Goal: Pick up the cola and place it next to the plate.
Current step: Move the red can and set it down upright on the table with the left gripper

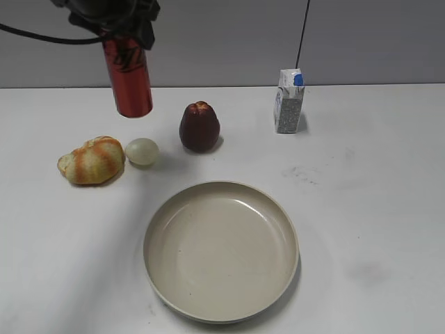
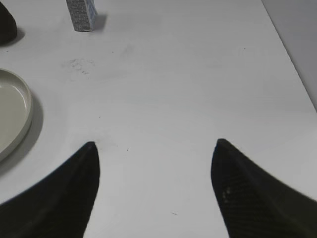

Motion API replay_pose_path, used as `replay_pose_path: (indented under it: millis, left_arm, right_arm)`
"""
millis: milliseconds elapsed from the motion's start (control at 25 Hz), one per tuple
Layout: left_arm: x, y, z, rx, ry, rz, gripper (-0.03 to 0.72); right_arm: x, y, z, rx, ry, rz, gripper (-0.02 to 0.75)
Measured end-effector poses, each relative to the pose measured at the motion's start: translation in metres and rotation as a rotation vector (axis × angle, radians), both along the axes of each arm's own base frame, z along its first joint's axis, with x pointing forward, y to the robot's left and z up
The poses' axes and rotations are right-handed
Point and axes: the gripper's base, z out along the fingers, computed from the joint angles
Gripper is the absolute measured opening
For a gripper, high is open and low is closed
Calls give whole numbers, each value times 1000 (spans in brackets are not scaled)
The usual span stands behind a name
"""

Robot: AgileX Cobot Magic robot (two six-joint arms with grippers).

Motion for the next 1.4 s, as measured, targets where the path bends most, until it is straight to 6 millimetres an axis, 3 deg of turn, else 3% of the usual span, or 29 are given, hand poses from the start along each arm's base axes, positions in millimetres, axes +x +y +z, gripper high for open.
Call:
replay_pose_path:
  millis: [200, 360, 600, 840, 1040, 1400]
  left_arm:
    - [-33, 14, 45, -7, -5, -7, 510]
    - [-60, 26, 57, -5, 15, -6, 510]
    - [-88, 33, 49, -84, 10, 6, 510]
    - [-85, 20, 37, -180, -43, 14, 510]
    - [-83, -14, 25, -213, -98, -46, 510]
    - [-68, -63, -34, -159, -81, -117, 510]
  right_arm:
    - [0, 0, 0, 0, 0, 0, 534]
    - [0, 0, 0, 0, 0, 0, 534]
    - [0, 0, 0, 0, 0, 0, 534]
    - [0, 0, 0, 0, 0, 0, 534]
    - [0, 0, 0, 0, 0, 0, 534]
    - [0, 0, 0, 0, 0, 0, 534]
